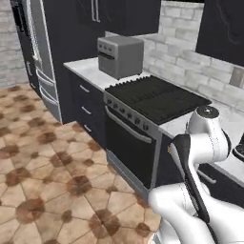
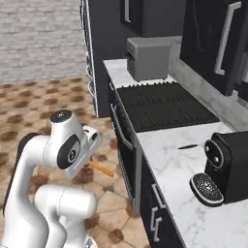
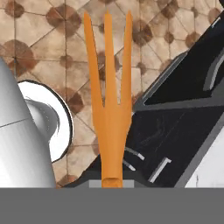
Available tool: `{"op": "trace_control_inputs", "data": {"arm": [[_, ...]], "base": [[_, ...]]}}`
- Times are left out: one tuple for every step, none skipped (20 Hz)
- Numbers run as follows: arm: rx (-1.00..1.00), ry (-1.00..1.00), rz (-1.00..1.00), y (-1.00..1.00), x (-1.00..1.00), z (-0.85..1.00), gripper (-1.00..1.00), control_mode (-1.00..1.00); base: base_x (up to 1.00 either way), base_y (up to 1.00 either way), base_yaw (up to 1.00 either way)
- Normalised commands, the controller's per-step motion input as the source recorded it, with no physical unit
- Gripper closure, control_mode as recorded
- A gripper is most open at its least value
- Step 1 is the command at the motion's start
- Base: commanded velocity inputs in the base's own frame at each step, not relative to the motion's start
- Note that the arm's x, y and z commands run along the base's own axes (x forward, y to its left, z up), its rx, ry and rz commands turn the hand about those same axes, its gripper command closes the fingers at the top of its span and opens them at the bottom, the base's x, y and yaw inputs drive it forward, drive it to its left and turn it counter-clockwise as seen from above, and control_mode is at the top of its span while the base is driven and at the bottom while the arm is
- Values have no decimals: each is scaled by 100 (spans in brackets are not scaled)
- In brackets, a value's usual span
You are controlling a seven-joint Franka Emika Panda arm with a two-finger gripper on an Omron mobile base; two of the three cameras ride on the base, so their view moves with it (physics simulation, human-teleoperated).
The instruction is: Organize the utensils by type. Pick up the wooden spoons from the counter and place them in the open cabinet. Then pick up the metallic utensils from the counter and place them in the open drawer.
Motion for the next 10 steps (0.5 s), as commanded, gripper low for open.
{"op": "trace_control_inputs", "data": {"arm": [[0, 0, 0, 0, 0, 0, 100, 100], [0, 0, 0, 0, 0, 0, 100, 100], [0, 0, 0, 0, 0, 0, 100, 100], [0, 0, 0, 0, 0, 0, 100, 100], [0, 0, 0, 0, 0, 0, 100, 100], [0, 0, 0, 0, 0, 0, 100, 100], [0, 0, 0, 0, 0, 0, 100, 100], [0, 0, 0, 0, 0, 0, 100, 100], [0, 0, 0, 0, 0, 0, 100, 100], [0, 0, 0, 0, 0, 0, 100, 100]], "base": [[11, 0, 100], [16, 0, 95], [16, 0, 88], [16, 0, 78], [17, 0, 63], [16, 0, 60], [17, 0, 60], [20, 0, 62], [25, 0, 66], [26, 0, 71]]}}
